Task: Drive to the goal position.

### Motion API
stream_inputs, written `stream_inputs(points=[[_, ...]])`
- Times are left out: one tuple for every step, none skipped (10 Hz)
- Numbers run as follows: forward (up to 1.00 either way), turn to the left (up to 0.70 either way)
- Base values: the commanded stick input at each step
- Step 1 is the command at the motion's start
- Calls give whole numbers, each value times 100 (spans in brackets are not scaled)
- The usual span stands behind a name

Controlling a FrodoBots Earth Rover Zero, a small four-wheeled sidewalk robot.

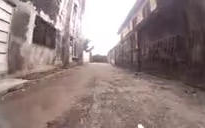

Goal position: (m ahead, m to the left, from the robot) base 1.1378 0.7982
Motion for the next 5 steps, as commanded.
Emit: stream_inputs(points=[[85, 0], [85, 0], [85, 0], [85, 0], [85, 0]])
